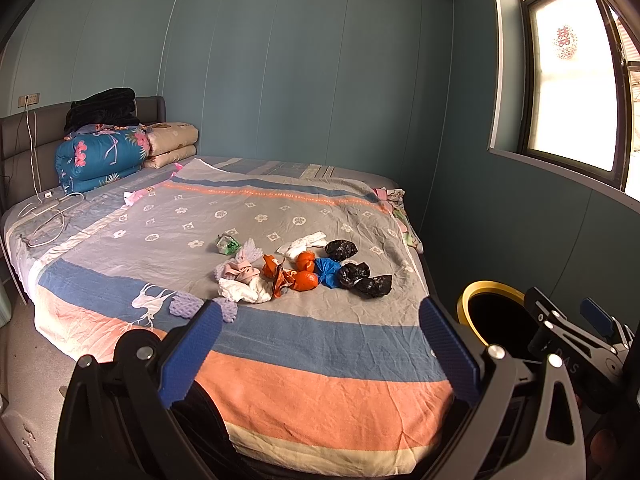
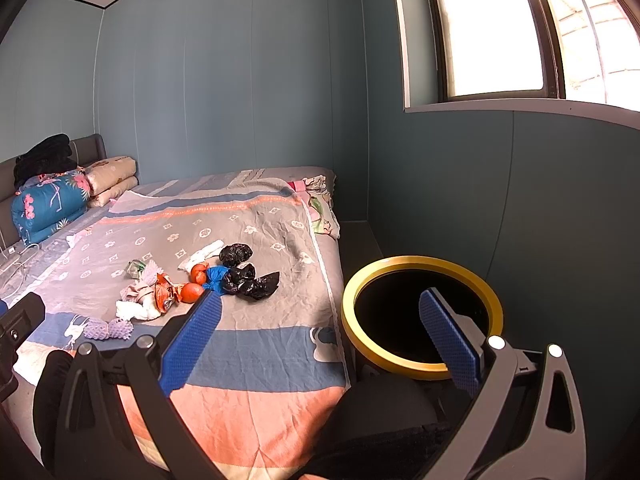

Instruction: Collect trash

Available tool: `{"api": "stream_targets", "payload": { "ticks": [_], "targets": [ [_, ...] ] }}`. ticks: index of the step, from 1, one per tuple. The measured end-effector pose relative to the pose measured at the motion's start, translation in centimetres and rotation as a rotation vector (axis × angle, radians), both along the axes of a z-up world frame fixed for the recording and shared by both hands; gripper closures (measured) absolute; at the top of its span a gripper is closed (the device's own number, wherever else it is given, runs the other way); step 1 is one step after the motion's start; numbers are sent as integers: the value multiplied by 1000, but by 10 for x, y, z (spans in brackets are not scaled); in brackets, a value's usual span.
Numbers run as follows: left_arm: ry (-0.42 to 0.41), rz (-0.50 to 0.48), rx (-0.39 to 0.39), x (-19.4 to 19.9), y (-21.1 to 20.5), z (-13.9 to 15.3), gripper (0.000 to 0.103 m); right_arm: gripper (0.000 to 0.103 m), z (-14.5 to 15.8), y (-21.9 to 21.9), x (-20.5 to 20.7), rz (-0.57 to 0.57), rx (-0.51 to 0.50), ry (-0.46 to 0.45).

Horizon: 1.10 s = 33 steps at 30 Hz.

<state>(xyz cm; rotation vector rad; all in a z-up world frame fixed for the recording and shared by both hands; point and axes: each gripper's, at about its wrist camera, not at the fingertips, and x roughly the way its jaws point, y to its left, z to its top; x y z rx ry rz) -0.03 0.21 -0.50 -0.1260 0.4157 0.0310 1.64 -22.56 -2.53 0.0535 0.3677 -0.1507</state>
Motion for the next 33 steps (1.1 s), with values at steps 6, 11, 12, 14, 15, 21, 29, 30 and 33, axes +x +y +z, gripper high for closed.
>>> {"api": "stream_targets", "payload": {
  "ticks": [6, 11, 12, 14, 15, 21, 29, 30, 33],
  "targets": [
    [1, -1, -1, 0, 0, -1, 8, 8, 0, 1, 0, -3, -2, 3],
    [4, -2, -3, -2, 0, -2, 8, 8, 0, 0, 0, -3, -1, 3],
    [4, -2, -3, -2, 0, -3, 8, 8, 0, 1, 0, -2, 0, 4],
    [5, -2, -3, -2, 1, -3, 8, 8, 0, 1, 0, -3, 0, 5],
    [5, -2, -3, -1, 0, -3, 8, 8, 0, 1, 0, -3, 0, 5],
    [7, -2, -4, -2, 0, -4, 8, 8, 0, 0, 0, -4, 2, 5],
    [11, -4, -8, -3, 0, -5, 8, 8, 0, 0, 0, -3, 2, 7],
    [11, -4, -10, -4, 0, -6, 8, 8, 0, 0, 0, -4, 2, 7],
    [14, -4, -11, -2, 0, -6, 8, 8, 0, 0, 0, -3, 2, 8]
  ]
}}
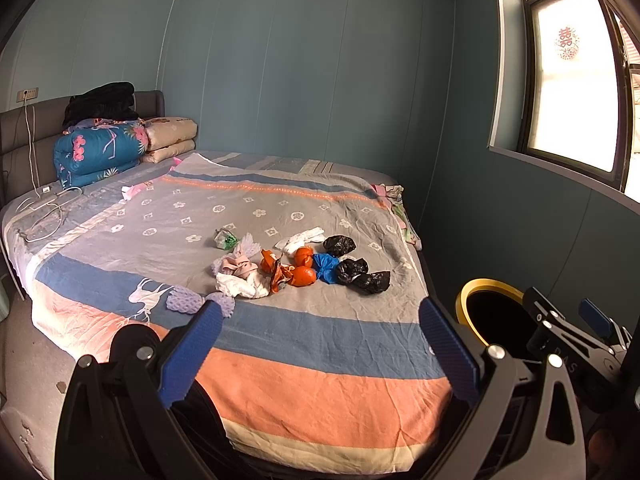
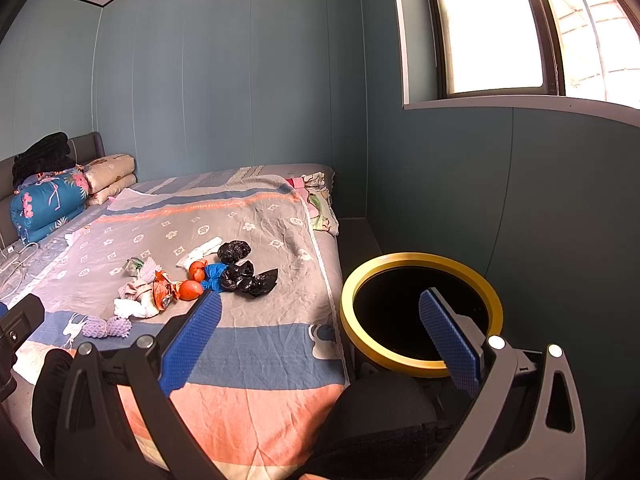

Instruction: Collect trash

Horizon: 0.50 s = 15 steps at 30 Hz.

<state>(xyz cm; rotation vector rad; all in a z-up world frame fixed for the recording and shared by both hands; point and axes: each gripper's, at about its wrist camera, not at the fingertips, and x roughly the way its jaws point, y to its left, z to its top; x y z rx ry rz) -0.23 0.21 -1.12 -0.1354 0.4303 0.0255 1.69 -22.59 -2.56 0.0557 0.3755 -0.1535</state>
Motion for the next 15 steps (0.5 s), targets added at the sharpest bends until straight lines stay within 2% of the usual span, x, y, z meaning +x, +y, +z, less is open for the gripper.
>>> {"api": "stream_targets", "payload": {
  "ticks": [9, 15],
  "targets": [
    [21, 19, 0, 8, 6, -2, 8, 8, -6, -2, 9, 2, 9, 25],
    [90, 31, -9, 37, 26, -14, 8, 8, -13, 4, 37, 60, -2, 66]
  ]
}}
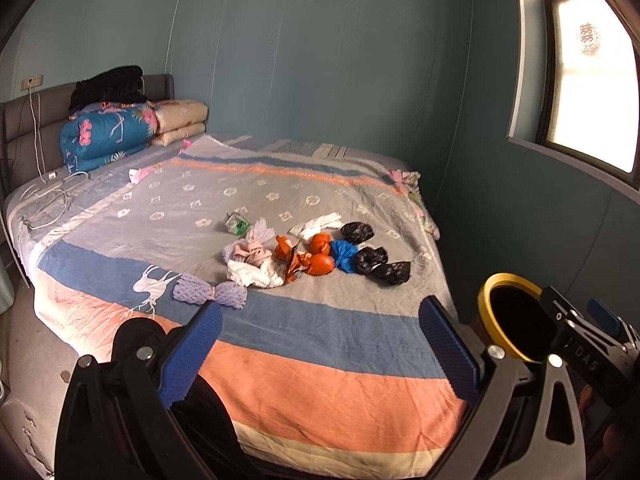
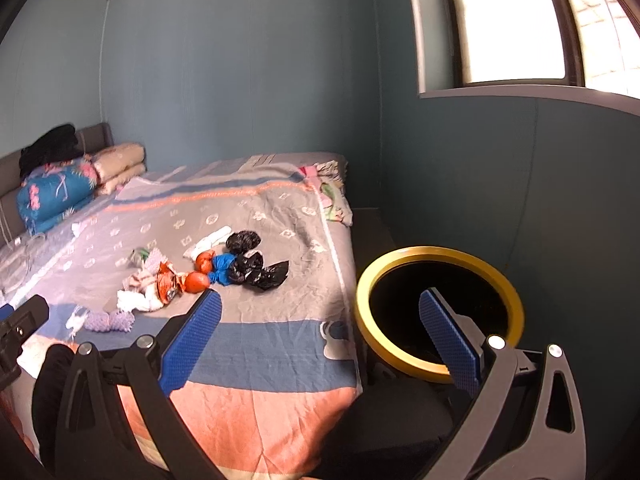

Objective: Collect trash
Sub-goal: 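Grasp the black plastic bag with the right tool while the left tool grasps the lilac foam net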

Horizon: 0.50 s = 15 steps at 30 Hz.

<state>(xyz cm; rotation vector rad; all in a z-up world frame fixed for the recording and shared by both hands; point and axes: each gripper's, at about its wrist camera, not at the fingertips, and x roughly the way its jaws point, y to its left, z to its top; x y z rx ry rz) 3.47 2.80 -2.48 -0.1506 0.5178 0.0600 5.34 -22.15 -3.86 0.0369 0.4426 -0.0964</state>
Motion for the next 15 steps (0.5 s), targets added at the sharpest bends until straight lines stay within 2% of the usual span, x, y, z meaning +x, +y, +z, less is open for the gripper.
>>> {"api": "stream_targets", "payload": {
  "ticks": [6, 9, 11, 15],
  "targets": [
    [86, 42, -11, 43, 48, -15, 8, 8, -16, 5, 53, 88, 2, 119],
    [132, 30, -47, 65, 70, -25, 8, 8, -22, 7, 88, 156, 50, 160],
    [169, 43, -76, 83, 88, -35, 8, 8, -24, 11, 110, 181, 73, 177],
    [226, 98, -53, 111, 114, -57, 8, 8, -30, 24, 149, 195, 34, 193]
  ]
}}
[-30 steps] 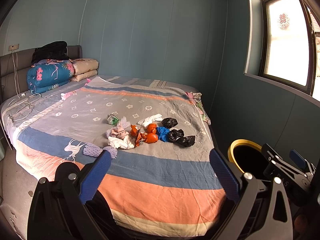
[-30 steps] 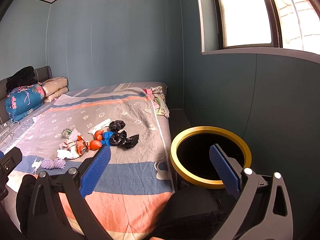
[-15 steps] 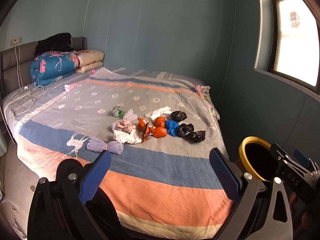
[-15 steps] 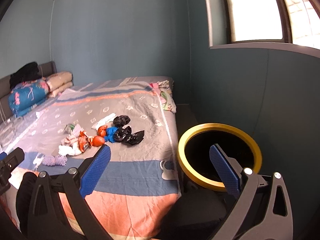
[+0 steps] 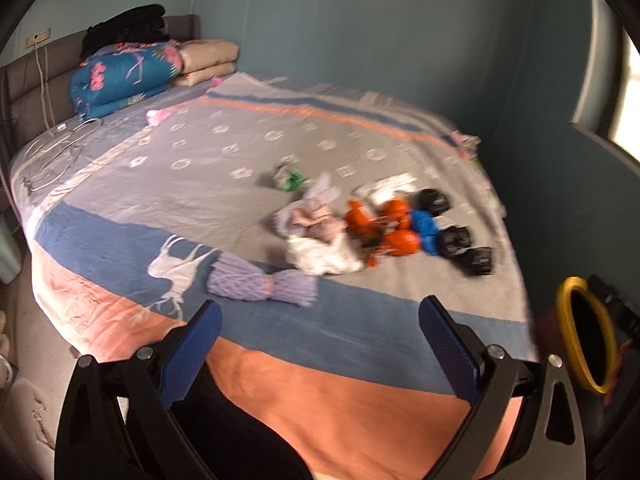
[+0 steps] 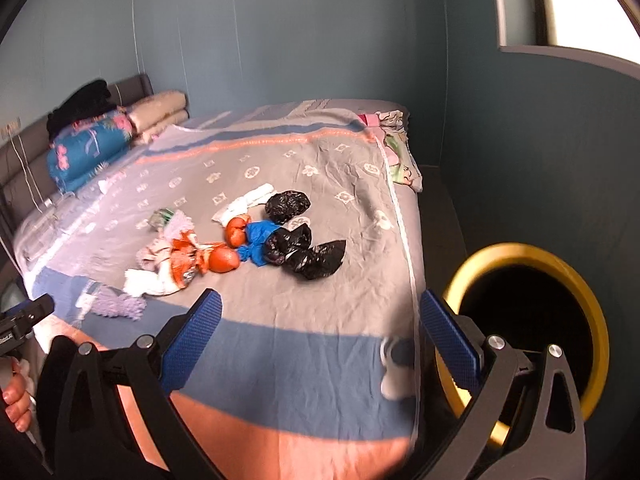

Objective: Collect trash
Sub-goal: 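Grasp the black plastic bag with the right tool while the left tool grasps the lilac foam net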

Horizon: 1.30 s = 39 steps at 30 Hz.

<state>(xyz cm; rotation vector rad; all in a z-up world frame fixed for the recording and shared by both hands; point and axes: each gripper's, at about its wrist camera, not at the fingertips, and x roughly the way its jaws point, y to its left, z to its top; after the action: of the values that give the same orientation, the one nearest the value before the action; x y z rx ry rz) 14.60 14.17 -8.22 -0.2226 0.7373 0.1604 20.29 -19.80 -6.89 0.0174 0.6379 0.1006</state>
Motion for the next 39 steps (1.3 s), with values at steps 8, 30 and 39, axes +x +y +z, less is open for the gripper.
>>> {"api": "stream_targets", "payload": {
  "ticks": [8, 30, 39],
  "targets": [
    [132, 34, -19, 43, 22, -40, 8, 8, -40, 29, 88, 26, -116, 111],
    [230, 20, -52, 107, 37, -97, 8, 8, -117, 70, 216, 28, -254, 264],
    [302, -2, -51, 126, 32, -113, 16, 8, -132, 65, 232, 44, -215, 319]
  ]
}}
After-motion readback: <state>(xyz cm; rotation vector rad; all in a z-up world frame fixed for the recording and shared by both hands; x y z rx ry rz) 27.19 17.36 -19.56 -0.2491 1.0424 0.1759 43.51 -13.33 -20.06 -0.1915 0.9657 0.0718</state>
